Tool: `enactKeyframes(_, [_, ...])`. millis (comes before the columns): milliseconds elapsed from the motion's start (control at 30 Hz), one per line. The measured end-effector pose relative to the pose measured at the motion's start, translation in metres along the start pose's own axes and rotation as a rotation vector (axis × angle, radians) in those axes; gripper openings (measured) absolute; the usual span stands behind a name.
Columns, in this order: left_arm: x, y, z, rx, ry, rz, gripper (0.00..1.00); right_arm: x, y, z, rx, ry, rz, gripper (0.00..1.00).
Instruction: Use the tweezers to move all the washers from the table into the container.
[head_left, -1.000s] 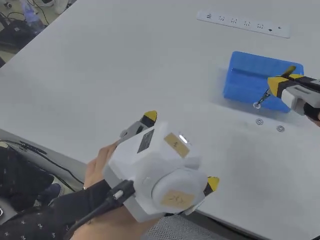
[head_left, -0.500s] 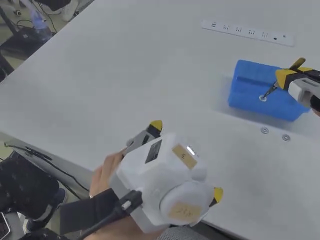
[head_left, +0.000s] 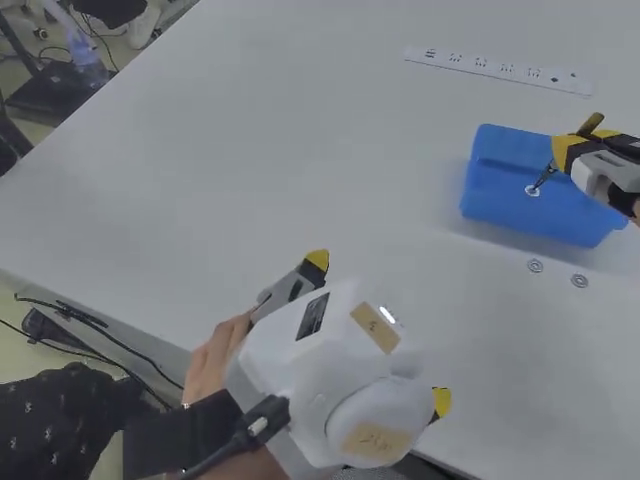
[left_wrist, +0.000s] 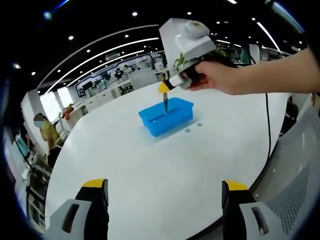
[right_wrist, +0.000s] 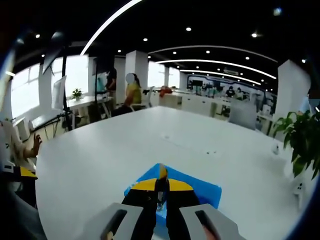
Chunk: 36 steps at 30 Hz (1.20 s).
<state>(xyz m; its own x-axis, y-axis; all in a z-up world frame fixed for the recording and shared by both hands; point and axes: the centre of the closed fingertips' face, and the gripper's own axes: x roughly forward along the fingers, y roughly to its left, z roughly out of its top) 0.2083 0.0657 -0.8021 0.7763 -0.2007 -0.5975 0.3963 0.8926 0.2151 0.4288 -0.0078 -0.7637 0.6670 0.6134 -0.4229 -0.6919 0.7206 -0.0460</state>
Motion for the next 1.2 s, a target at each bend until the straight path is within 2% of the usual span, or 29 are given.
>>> enactKeyframes(267, [0.000, -0.001, -0.001, 0.003, 0.005, -0.002, 0.97, 0.017, -0.005, -0.018, 0.039, 0.025, -0.008, 0.02])
enactKeyframes(467, [0.001, -0.001, -0.001, 0.005, 0.009, -0.003, 0.96, 0.019, -0.007, -0.026, 0.095, 0.032, -0.014, 0.02])
enactKeyframes(733, [0.001, -0.001, -0.002, 0.009, 0.012, -0.004, 0.96, 0.024, -0.010, -0.032, 0.113, 0.038, -0.024, 0.02])
enactKeyframes(900, [0.001, -0.001, -0.003, 0.008, 0.015, -0.003, 0.96, 0.022, -0.006, -0.036, 0.103, 0.047, -0.031, 0.02])
enactKeyframes(933, [0.001, -0.001, -0.003, 0.009, 0.015, -0.003, 0.96, 0.022, -0.006, -0.034, 0.104, 0.033, -0.034, 0.02])
enactKeyframes(1100, [0.001, -0.001, -0.003, 0.010, 0.016, -0.001, 0.96, 0.016, -0.005, -0.034, 0.131, 0.048, -0.040, 0.03])
enactKeyframes(1200, [0.001, -0.001, -0.003, 0.011, 0.016, -0.002, 0.96, 0.011, -0.003, -0.031, 0.124, 0.038, -0.044, 0.03])
